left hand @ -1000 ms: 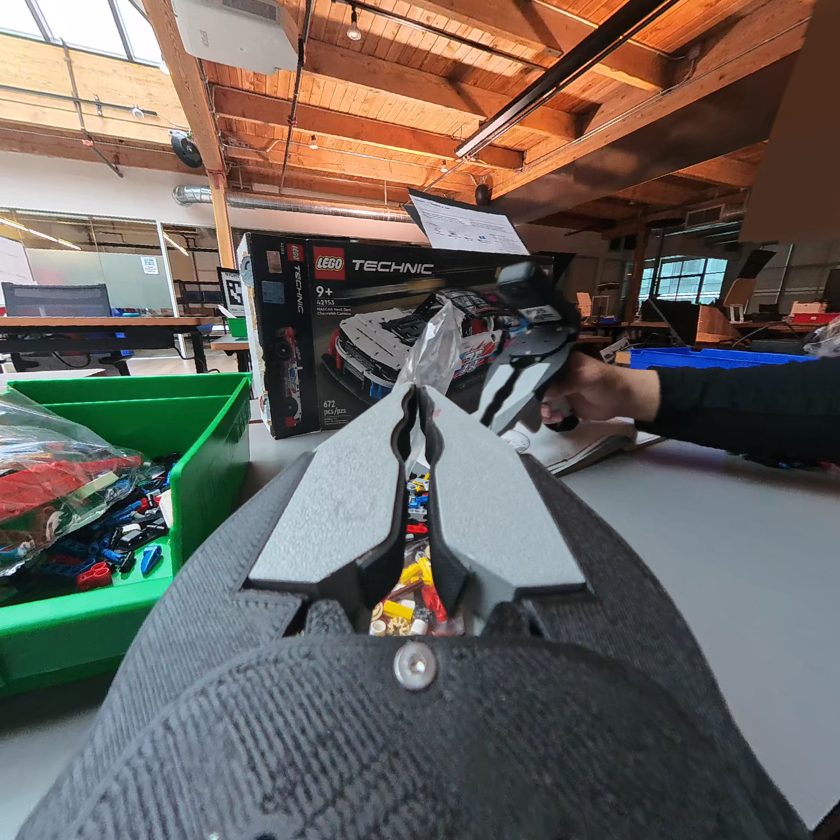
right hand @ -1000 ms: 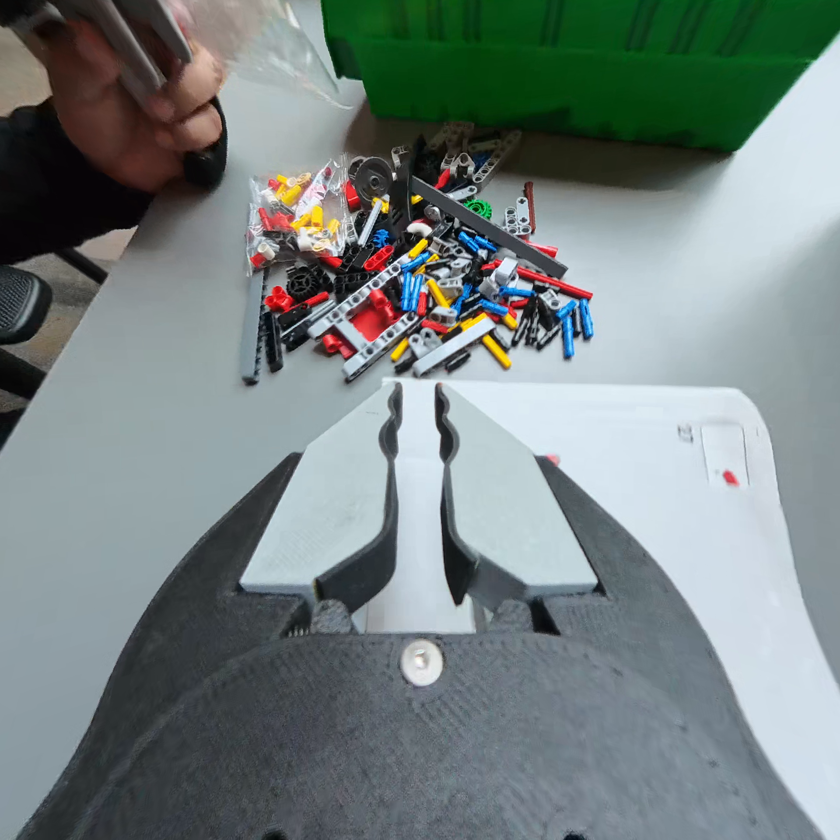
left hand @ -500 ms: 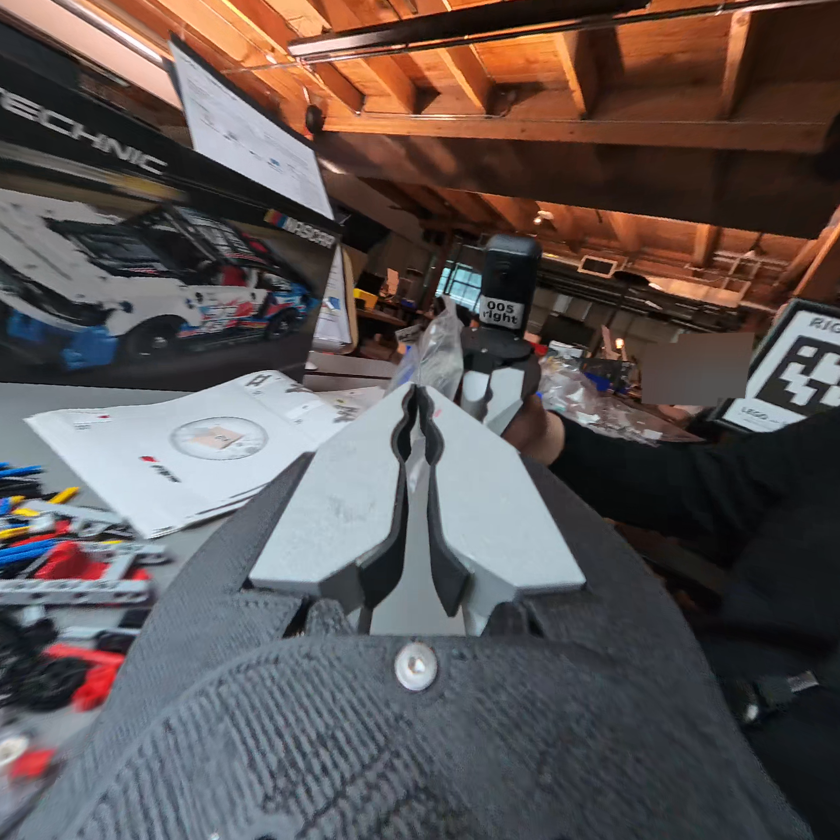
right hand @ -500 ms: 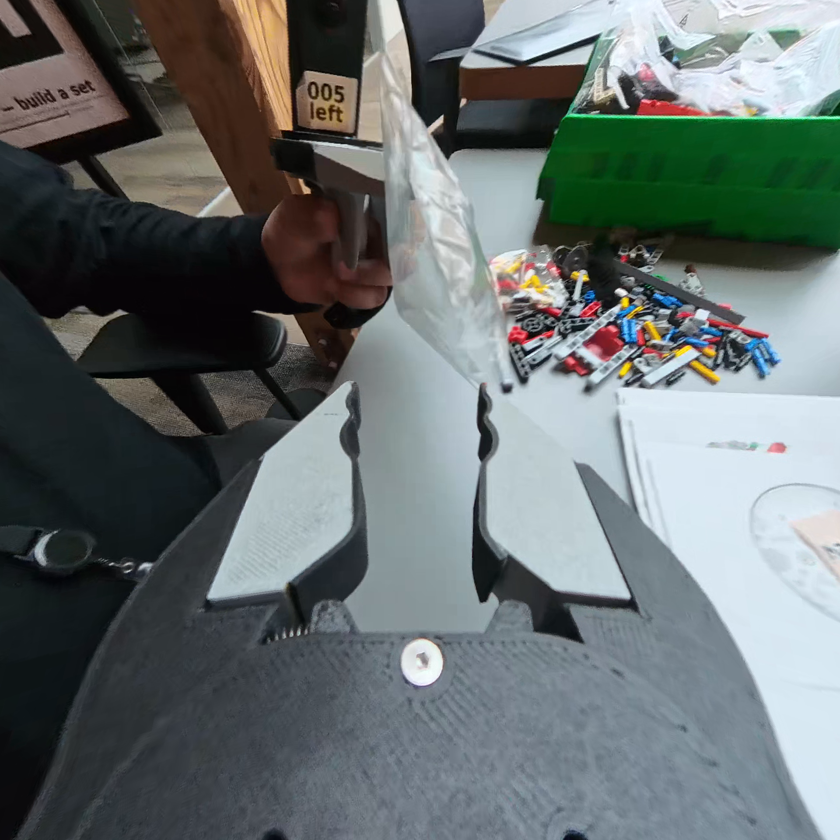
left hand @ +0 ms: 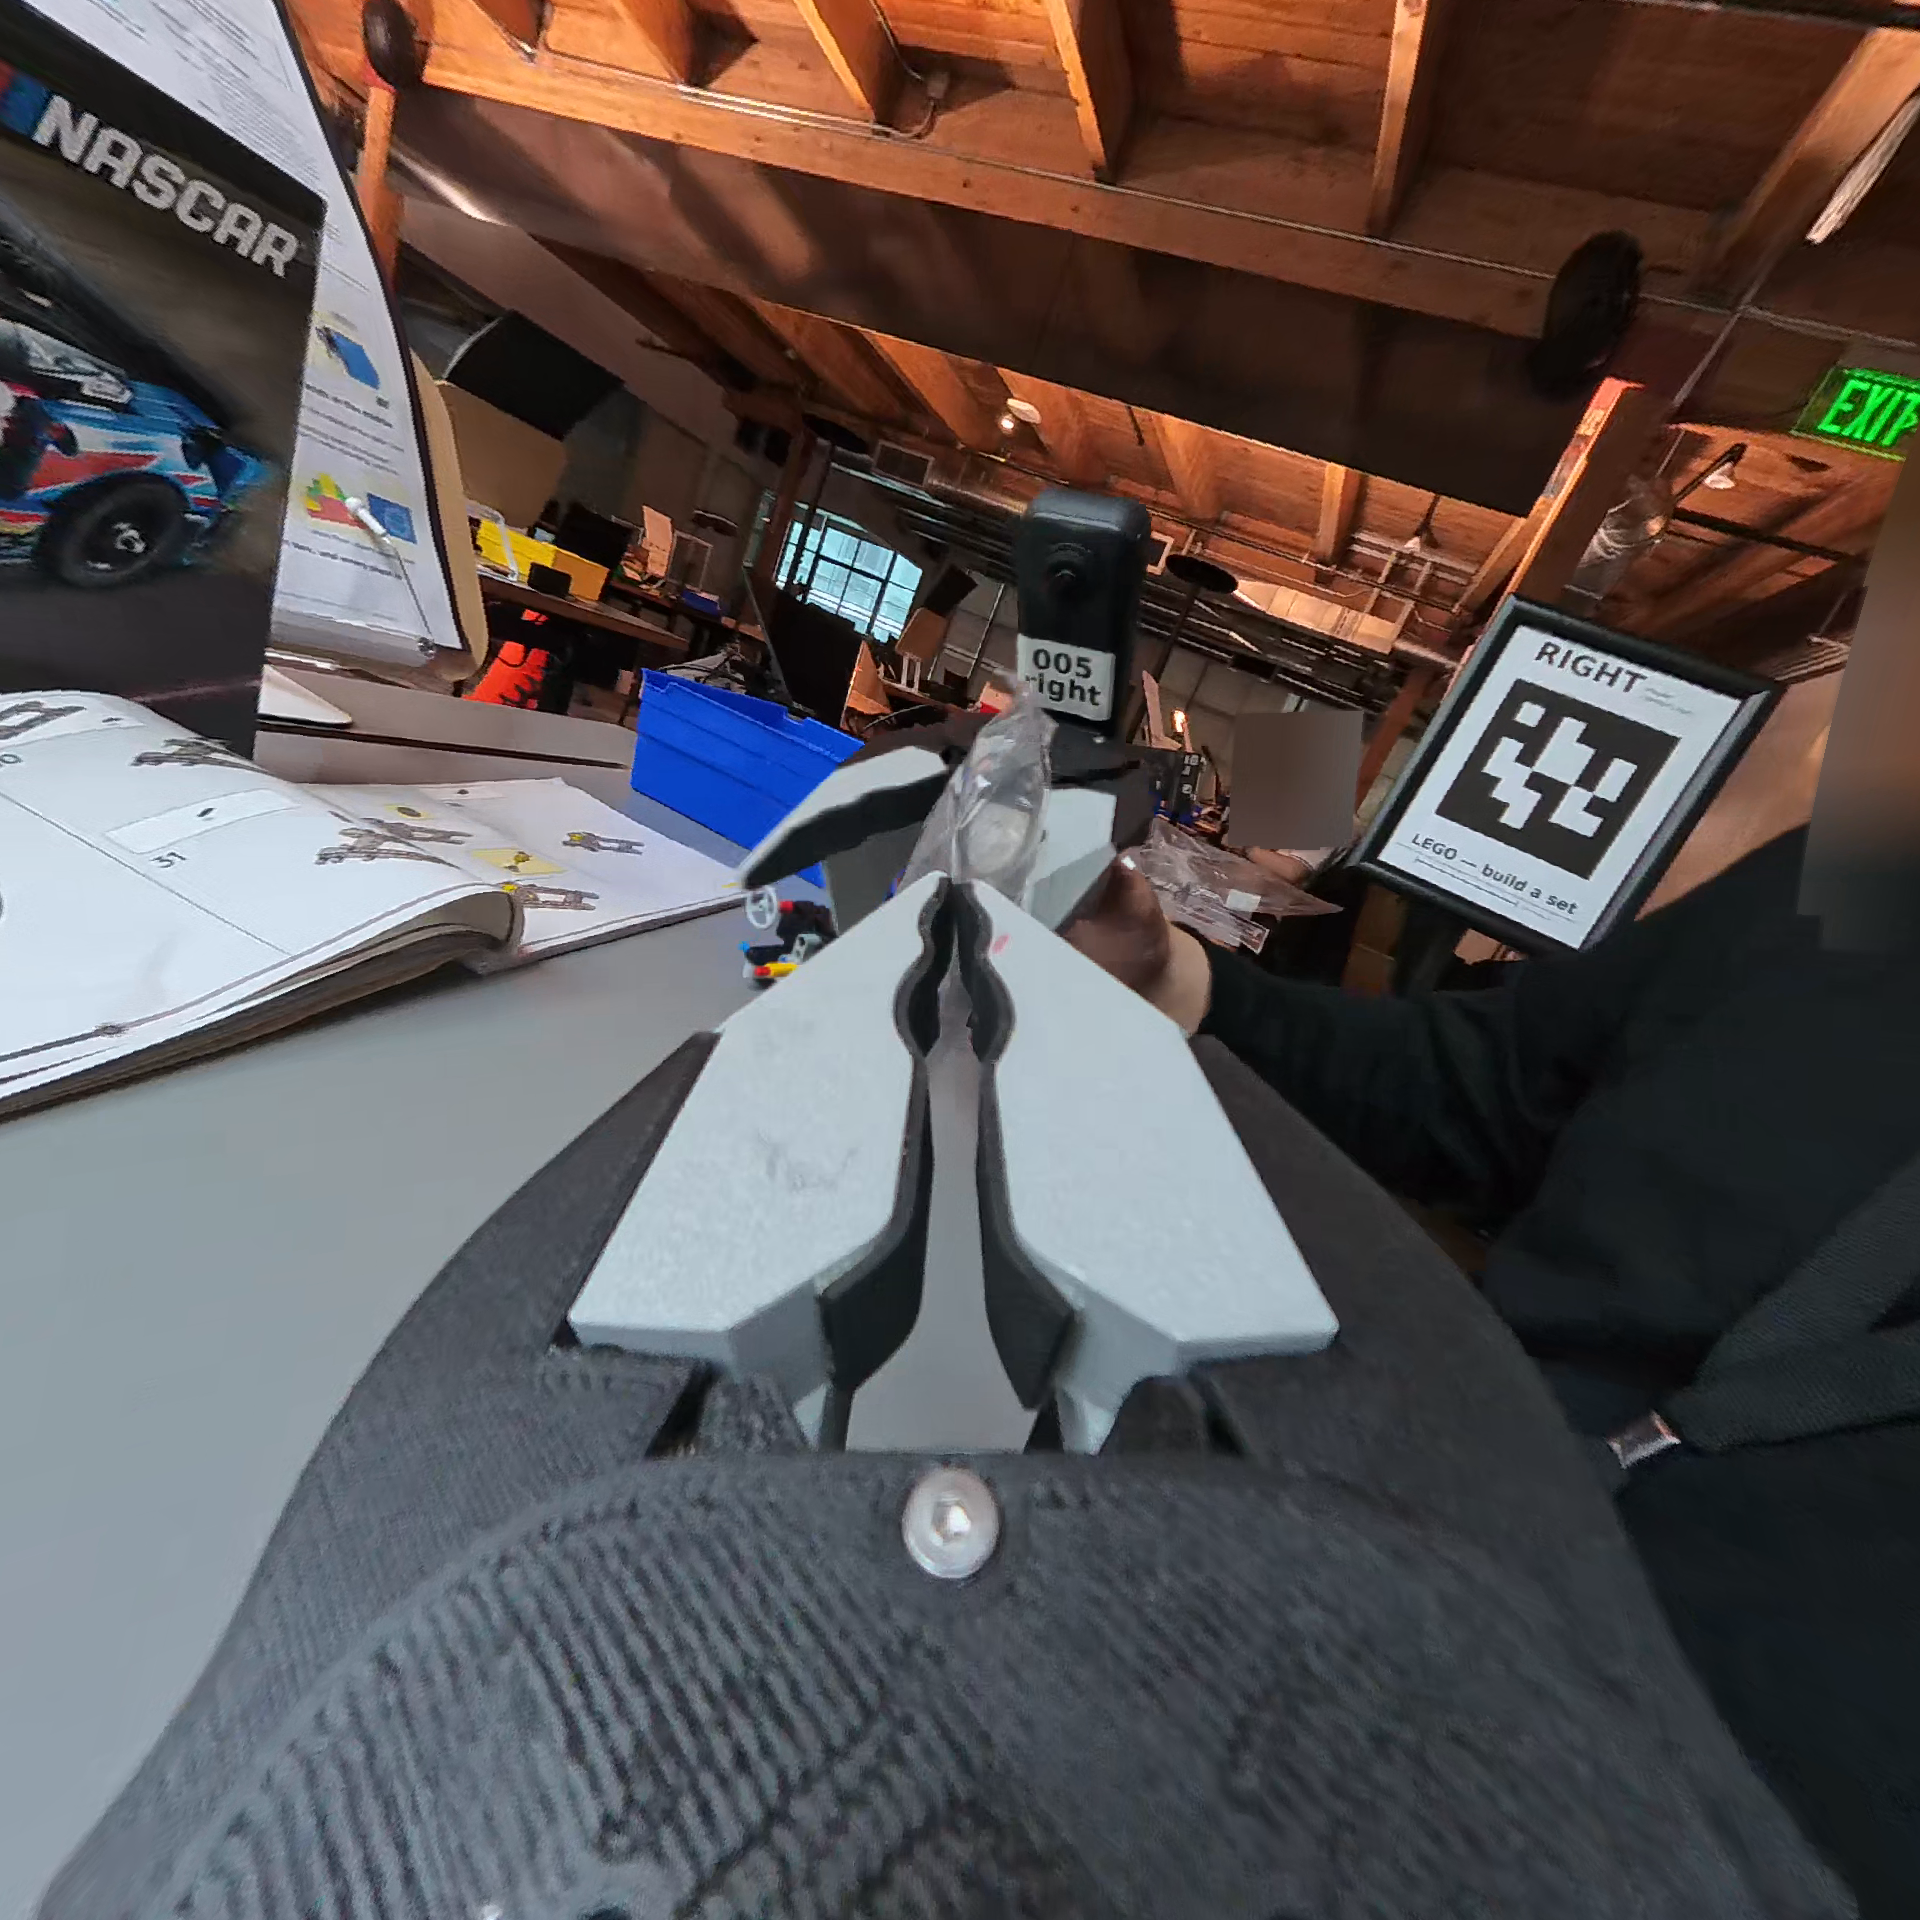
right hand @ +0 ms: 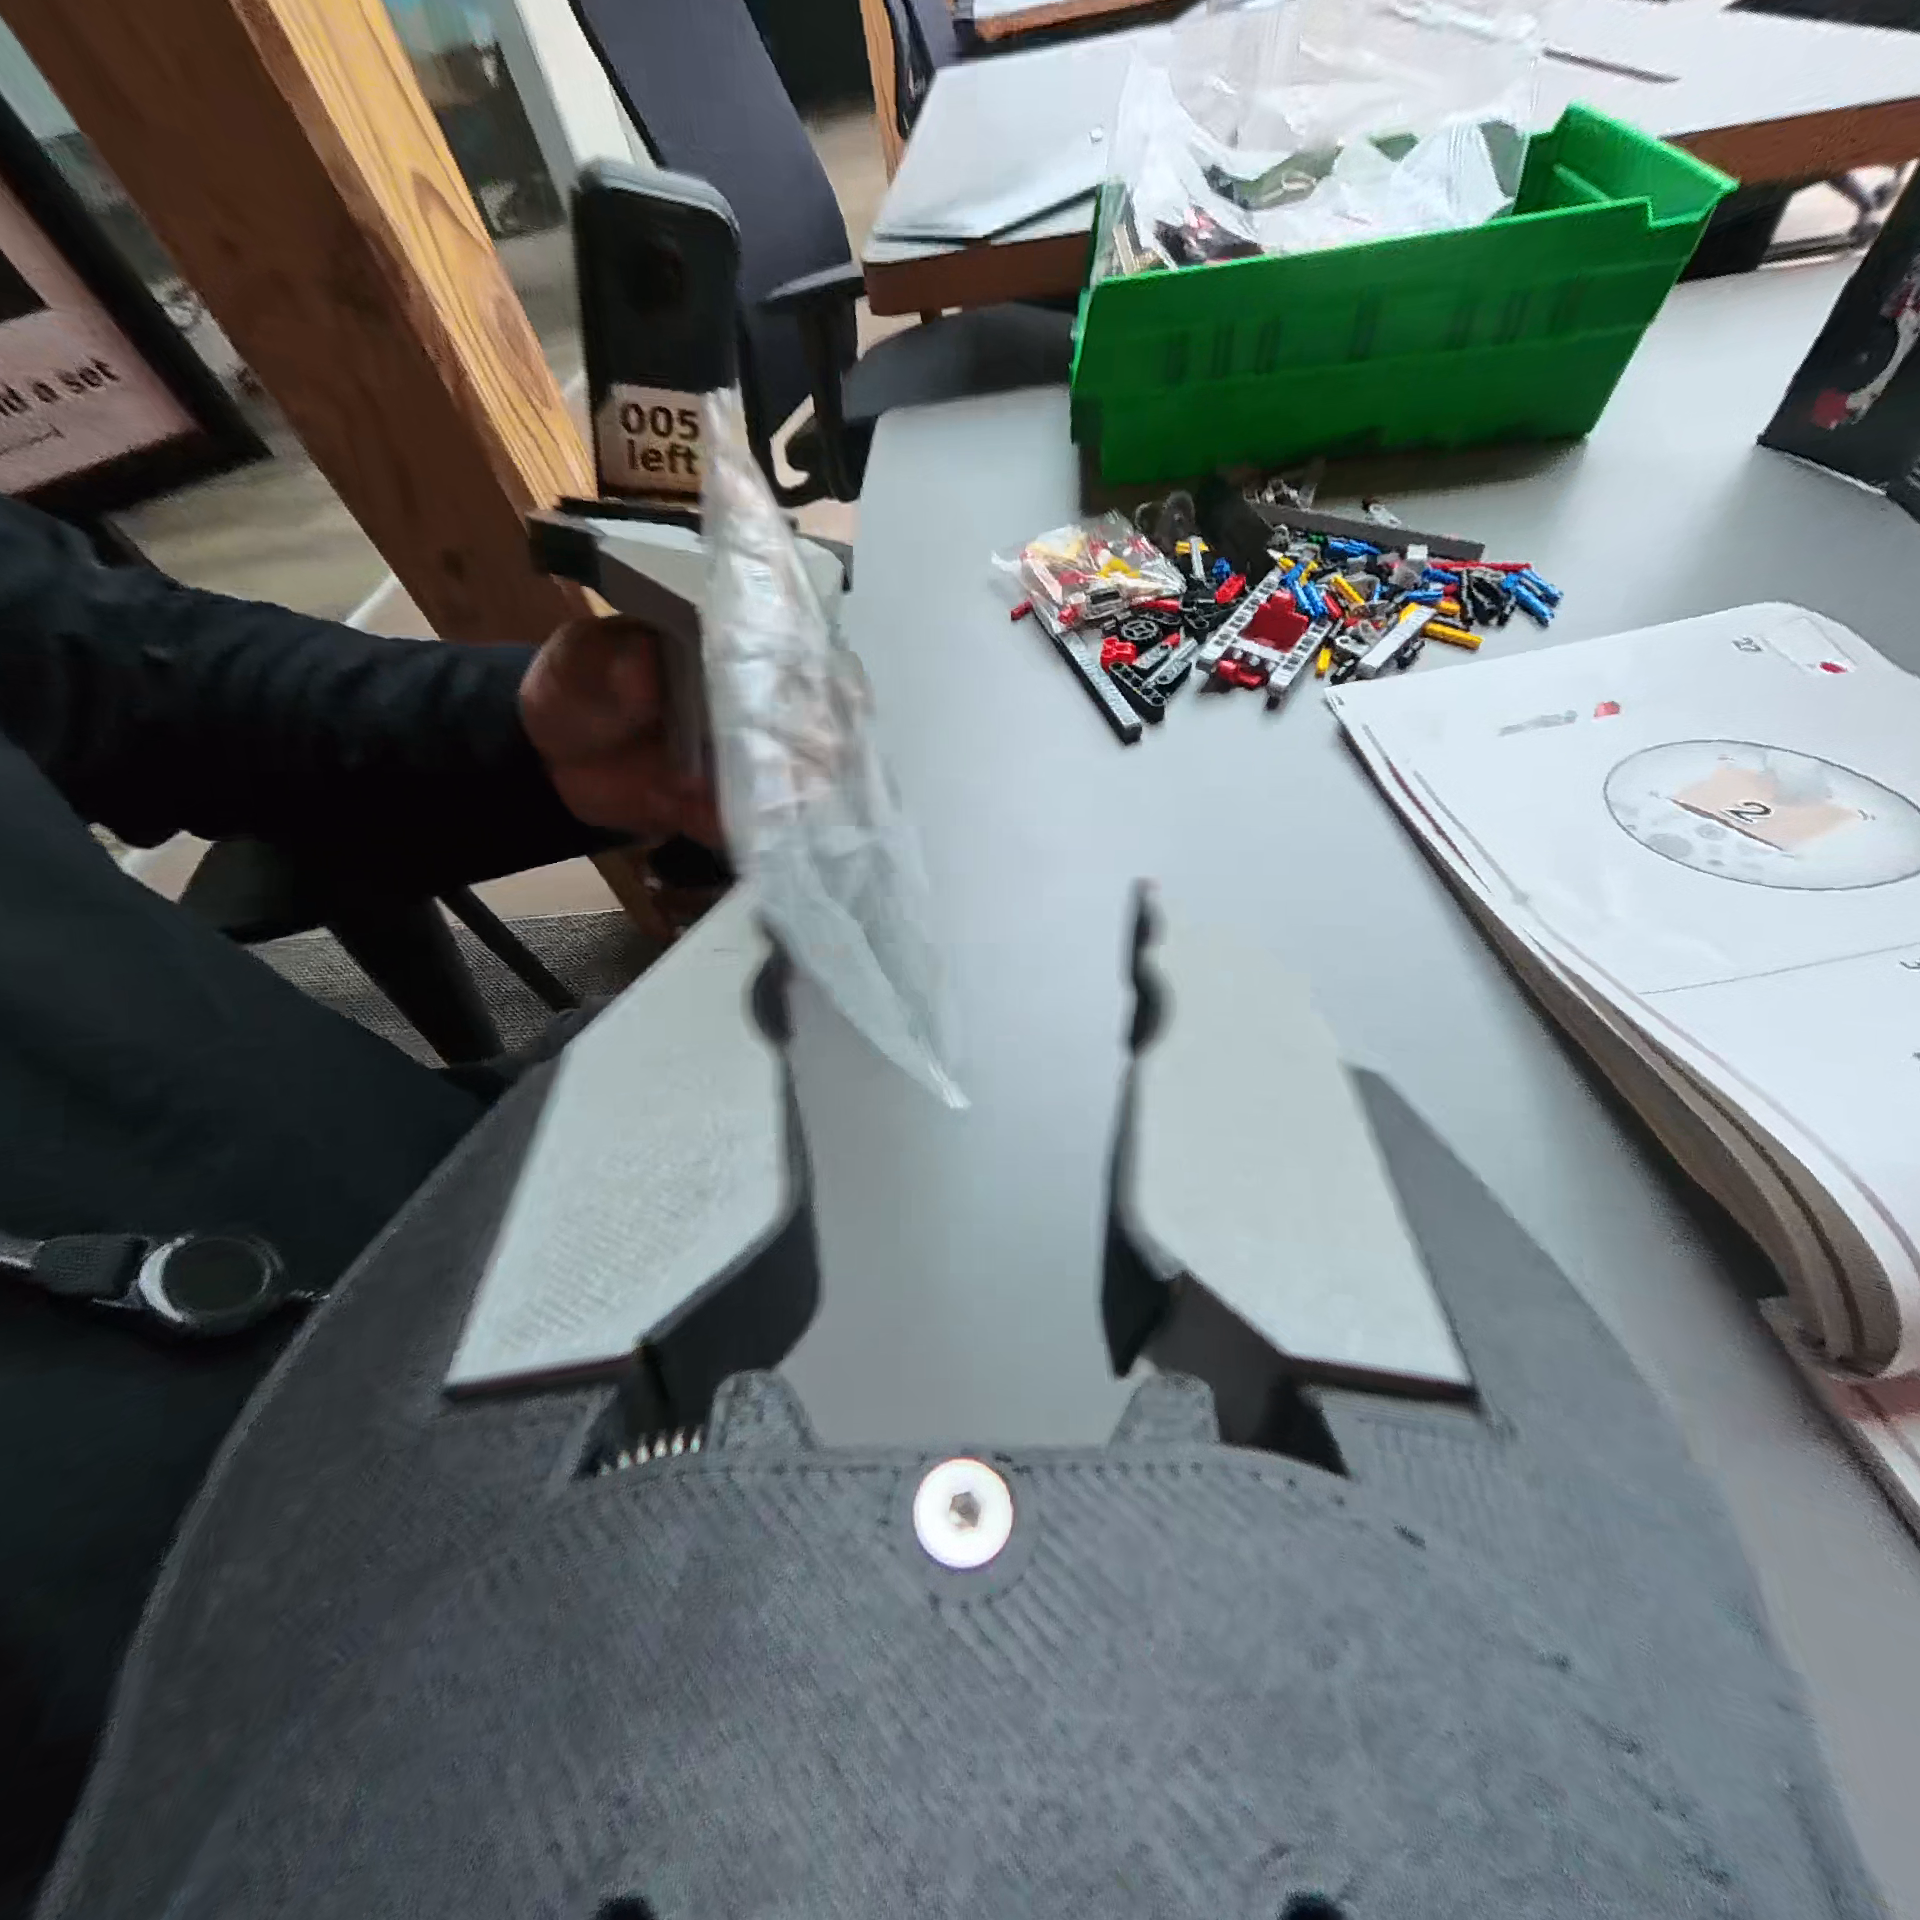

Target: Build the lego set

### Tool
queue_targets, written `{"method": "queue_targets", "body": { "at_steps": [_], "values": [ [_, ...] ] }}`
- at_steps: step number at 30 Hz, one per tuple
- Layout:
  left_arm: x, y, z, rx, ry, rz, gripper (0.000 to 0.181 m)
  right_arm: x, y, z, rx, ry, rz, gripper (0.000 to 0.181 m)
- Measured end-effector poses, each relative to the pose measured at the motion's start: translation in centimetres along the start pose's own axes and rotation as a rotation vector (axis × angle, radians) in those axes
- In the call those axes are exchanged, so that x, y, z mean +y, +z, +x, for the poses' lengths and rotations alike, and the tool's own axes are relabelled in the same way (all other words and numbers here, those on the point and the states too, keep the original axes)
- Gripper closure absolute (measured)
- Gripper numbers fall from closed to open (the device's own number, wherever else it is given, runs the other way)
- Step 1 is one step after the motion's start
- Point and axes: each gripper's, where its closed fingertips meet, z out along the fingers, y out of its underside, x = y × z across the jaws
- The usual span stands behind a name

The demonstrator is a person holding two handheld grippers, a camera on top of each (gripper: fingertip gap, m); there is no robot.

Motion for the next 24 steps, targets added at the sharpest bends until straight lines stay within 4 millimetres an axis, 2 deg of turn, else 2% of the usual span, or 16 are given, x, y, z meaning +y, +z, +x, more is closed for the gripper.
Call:
{"method": "queue_targets", "body": {
  "at_steps": [1,2,9,12,14,16,18,21,24],
  "values": [
    [0.1,0.1,0.0,-0.002,-0.010,0.007,0.181,0.0,-0.5,-0.4,-0.015,-0.011,0.005,0.163],
    [0.2,0.3,-0.1,-0.007,-0.019,0.010,0.181,0.1,-0.9,-0.8,-0.024,-0.027,0.004,0.181],
    [1.7,1.4,-0.3,-0.021,0.007,-0.045,0.181,0.1,-4.4,-1.8,0.061,-0.011,0.017,0.181],
    [2.0,1.5,-0.5,-0.030,0.018,-0.056,0.181,0.0,-6.9,-1.8,0.144,-0.016,0.025,0.181],
    [2.3,1.3,-0.8,-0.038,0.024,-0.071,0.181,0.0,-9.3,-1.4,0.225,-0.003,0.048,0.181],
    [2.8,1.2,-1.2,-0.063,0.053,-0.096,0.181,0.2,-12.7,-0.4,0.360,-0.012,0.058,0.181],
    [3.2,1.1,-1.5,-0.086,0.090,-0.128,0.181,0.9,-17.3,1.0,0.544,-0.047,0.037,0.181],
    [3.4,1.0,-1.5,-0.111,0.152,-0.160,0.181,3.2,-25.1,2.9,0.873,-0.116,-0.077,0.181],
    [3.5,0.8,-1.9,-0.143,0.196,-0.190,0.181,6.0,-32.0,3.3,1.132,-0.190,-0.204,0.181]
  ]
}}
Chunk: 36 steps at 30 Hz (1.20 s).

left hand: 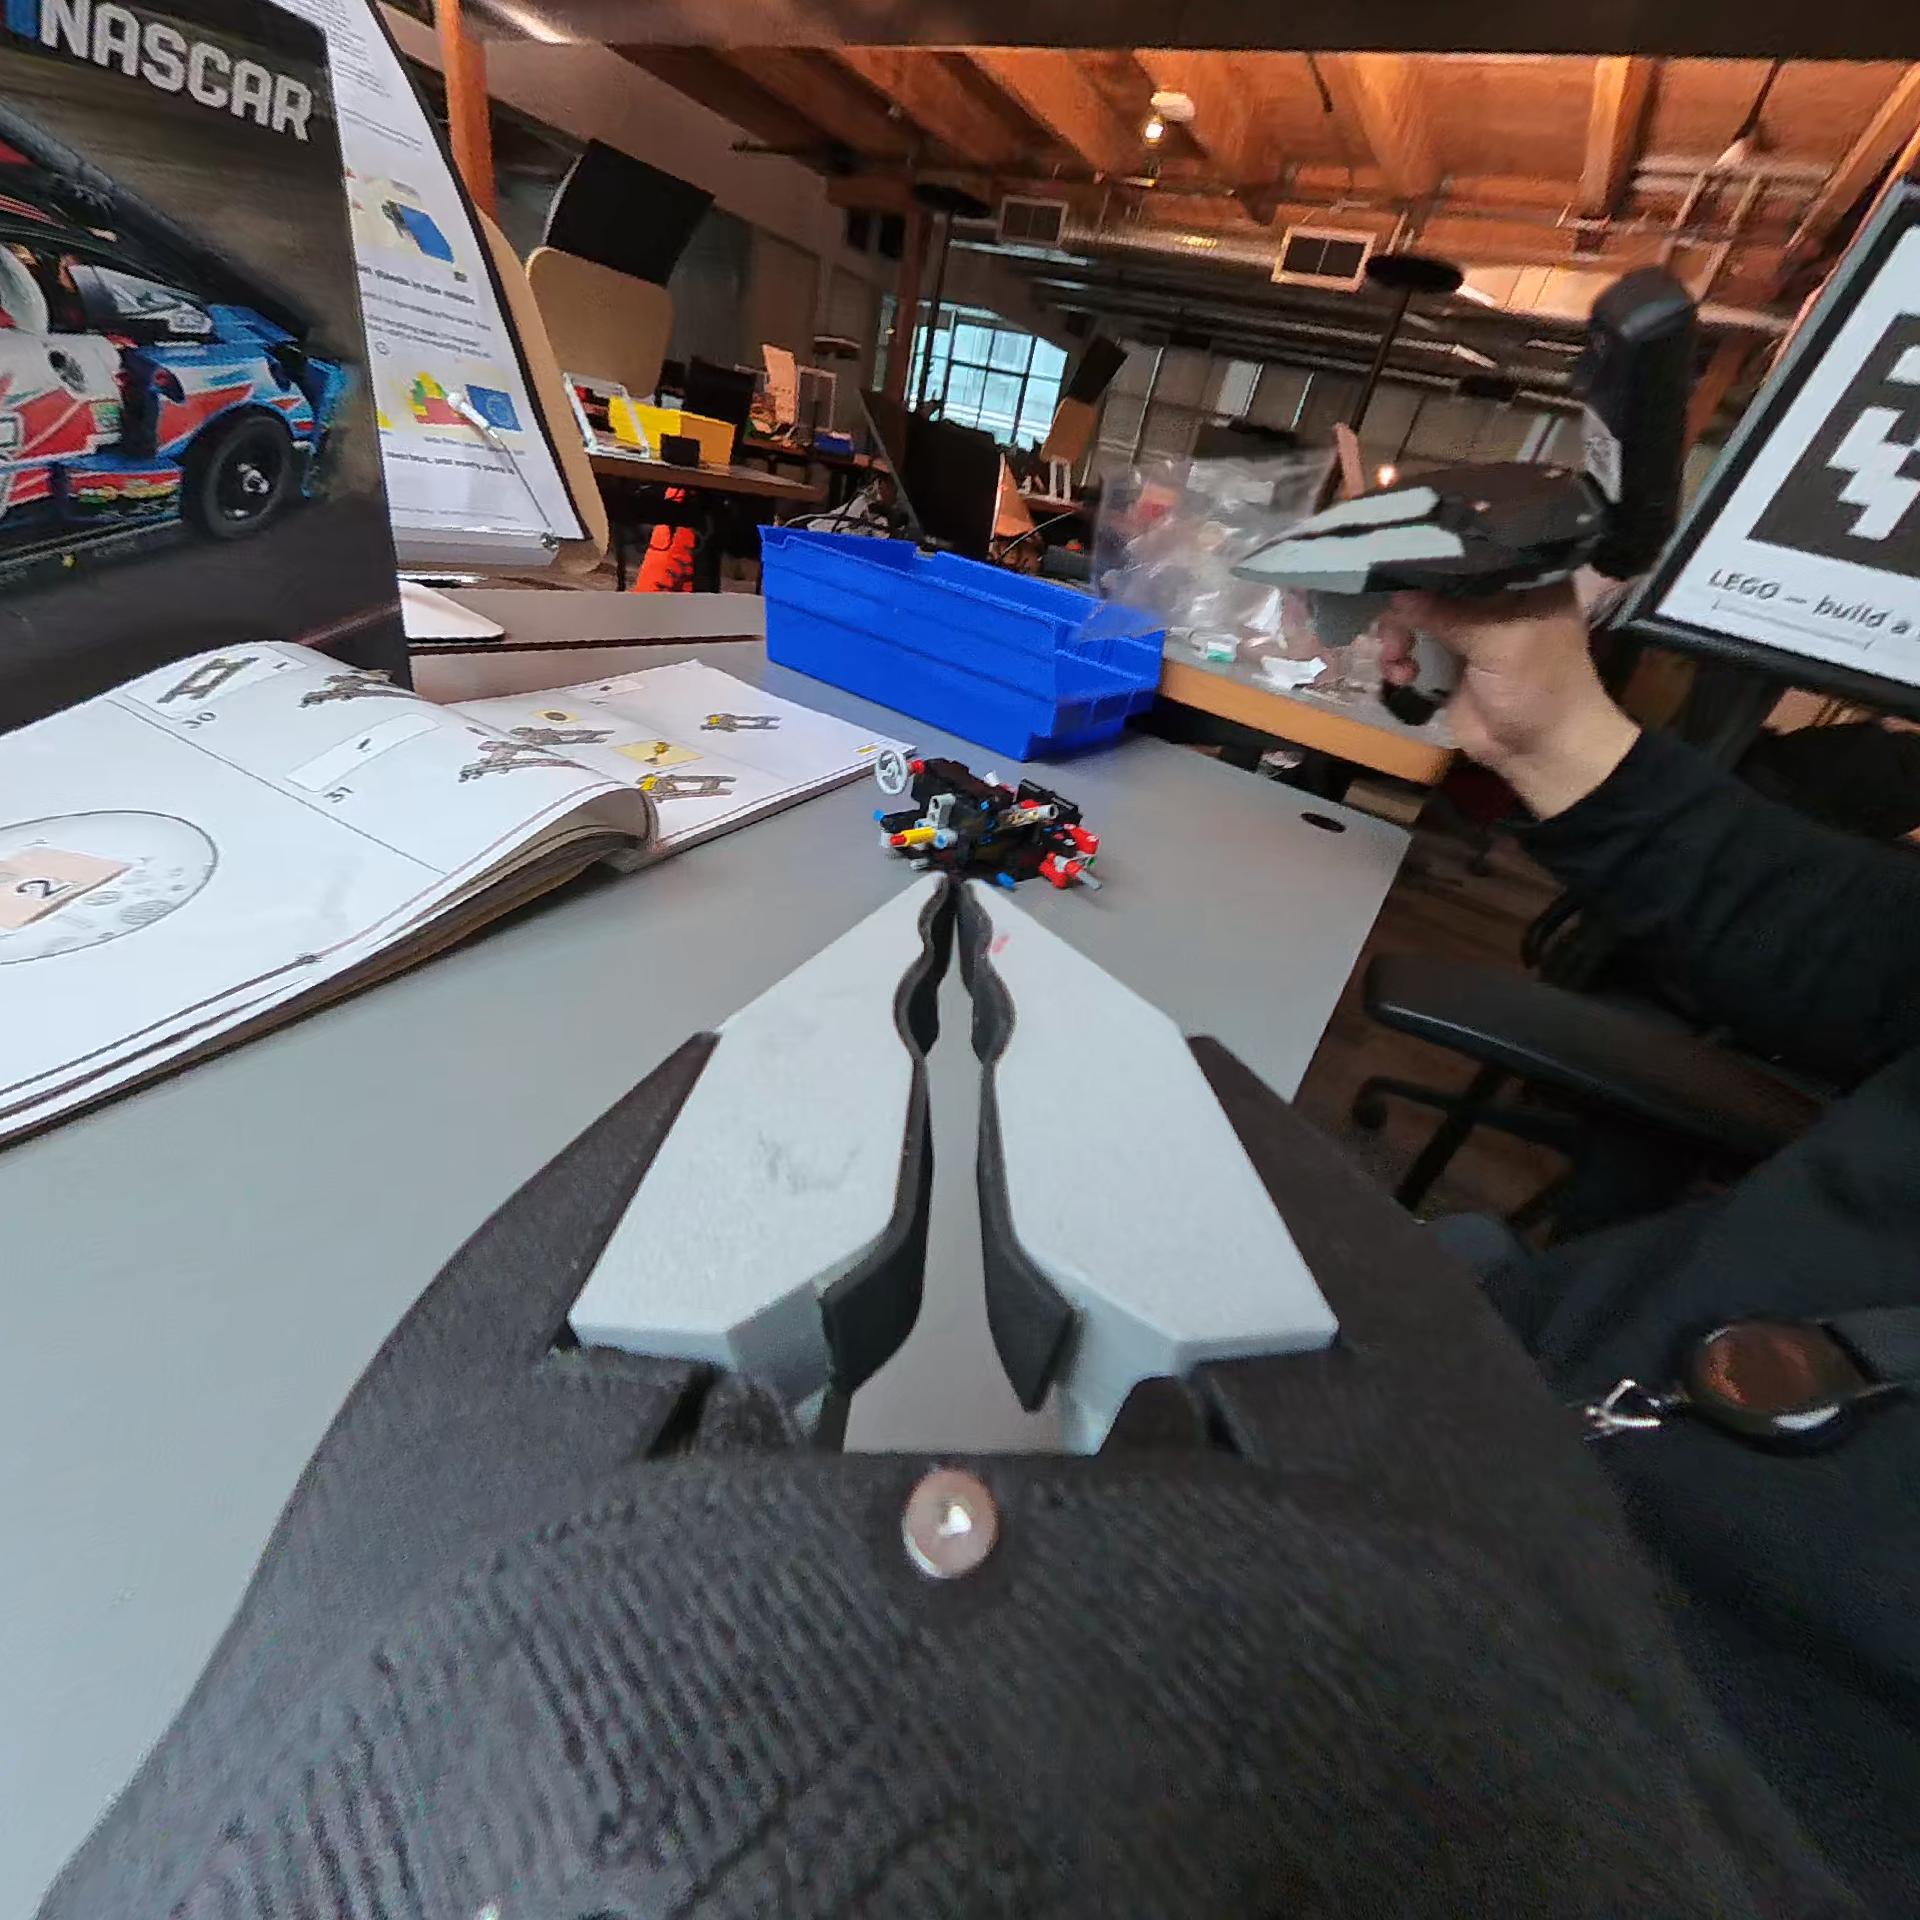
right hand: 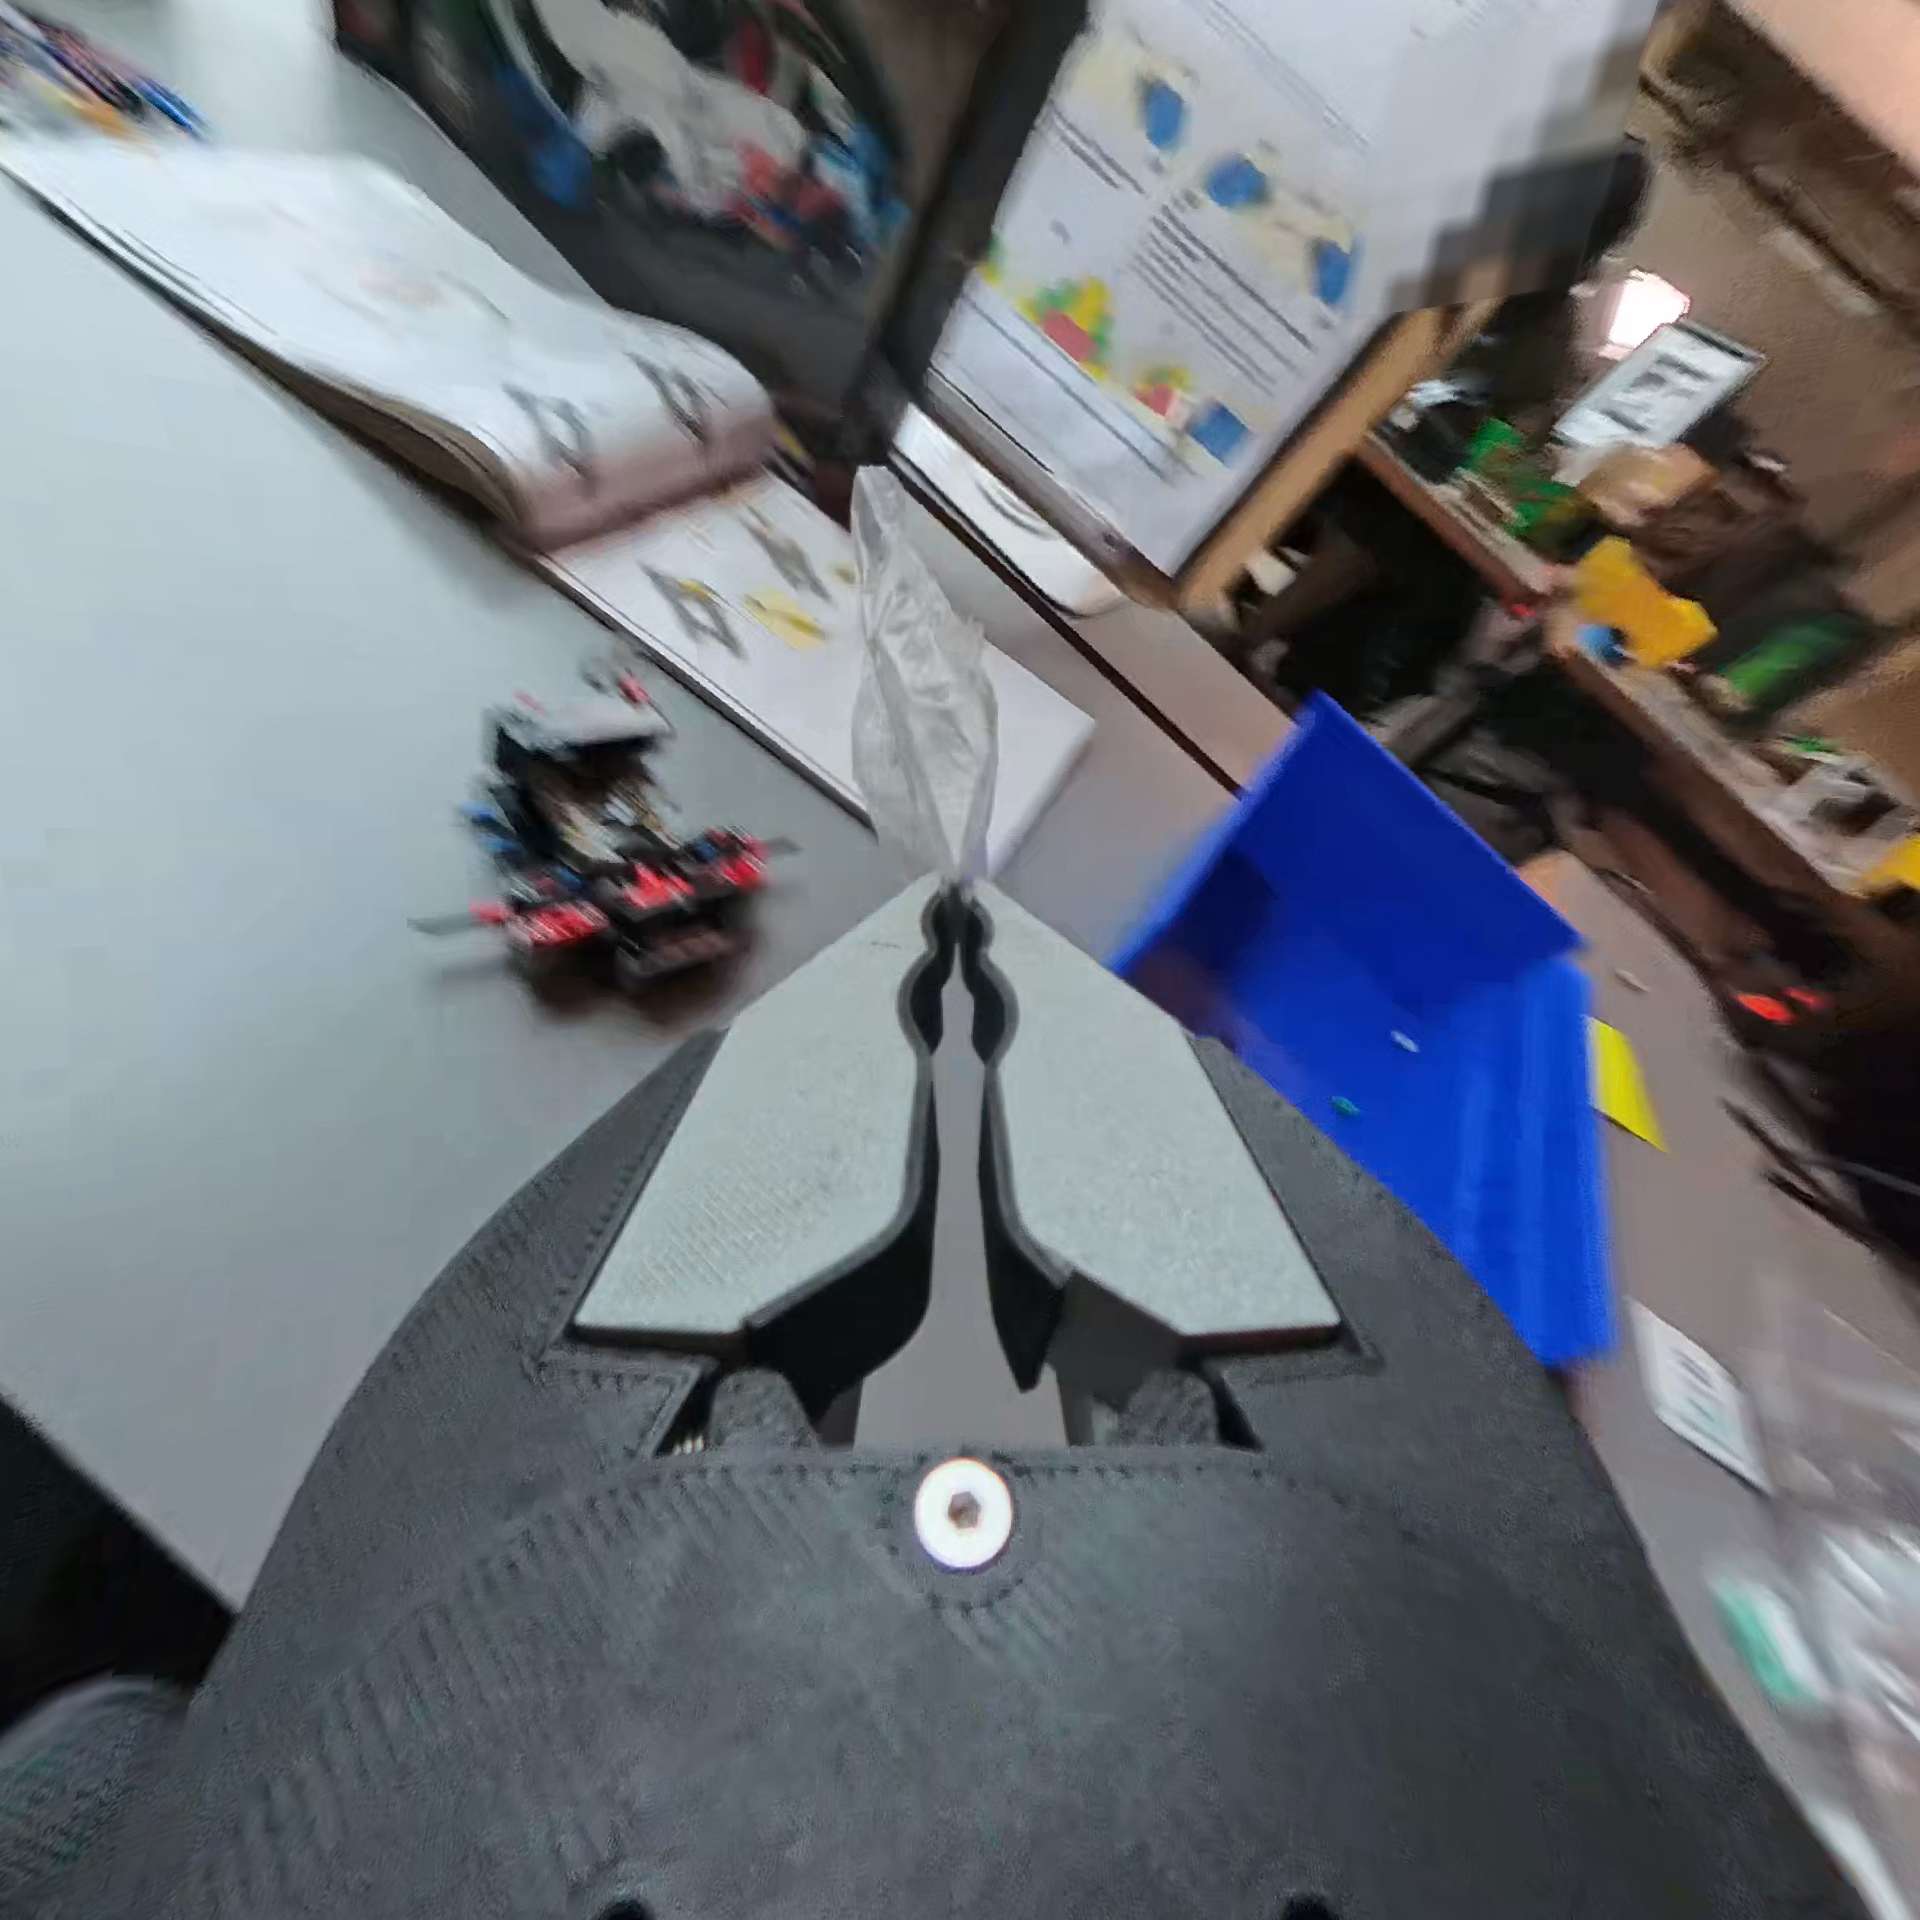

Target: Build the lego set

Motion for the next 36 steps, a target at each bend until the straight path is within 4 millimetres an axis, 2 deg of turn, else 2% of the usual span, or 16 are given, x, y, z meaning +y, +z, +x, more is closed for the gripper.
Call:
{"method": "queue_targets", "body": {
  "at_steps": [2,4,7,10,11,13,16,19,22,26,29,33,36],
  "values": [
    [0.1,-0.1,-0.3,-0.013,0.009,-0.016,0.181,3.8,-1.0,2.5,0.129,-0.037,-0.102,0.181],
    [0.3,-0.1,-0.7,-0.036,0.017,-0.034,0.181,6.5,-1.7,3.3,0.178,-0.022,-0.140,0.181],
    [0.1,-0.2,-1.1,-0.070,0.071,-0.040,0.181,9.2,-2.2,3.2,0.212,-0.010,-0.167,0.181],
    [-0.1,-0.4,-2.0,-0.130,0.160,-0.038,0.181,10.5,-3.5,5.1,0.323,-0.030,-0.204,0.181],
    [-0.1,-0.5,-2.3,-0.144,0.172,-0.044,0.181,10.7,-4.4,6.6,0.387,-0.040,-0.222,0.181],
    [-0.1,-0.5,-2.8,-0.162,0.182,-0.053,0.181,10.9,-7.5,11.0,0.575,-0.078,-0.272,0.181],
    [0.0,-0.4,-3.0,-0.165,0.180,-0.062,0.181,11.5,-14.2,18.5,0.877,-0.177,-0.392,0.181],
    [0.1,-0.4,-3.1,-0.164,0.173,-0.067,0.181,14.2,-19.6,24.4,1.053,-0.278,-0.613,0.181],
    [0.2,-0.3,-3.3,-0.166,0.161,-0.071,0.181,16.6,-23.1,29.0,1.141,-0.323,-0.814,0.181],
    [0.2,-0.2,-3.4,-0.167,0.150,-0.075,0.181,19.1,-25.2,34.6,1.113,-0.382,-1.041,0.181],
    [0.2,-0.1,-3.6,-0.170,0.137,-0.079,0.181,22.2,-25.7,37.7,1.015,-0.348,-1.204,0.181],
    [0.2,-0.2,-3.9,-0.172,0.108,-0.074,0.181,28.0,-24.9,38.8,0.788,-0.292,-1.389,0.179],
    [0.1,-0.3,-4.1,-0.171,0.083,-0.065,0.181,31.3,-24.4,37.7,0.619,-0.080,-1.434,0.155]
  ]
}}
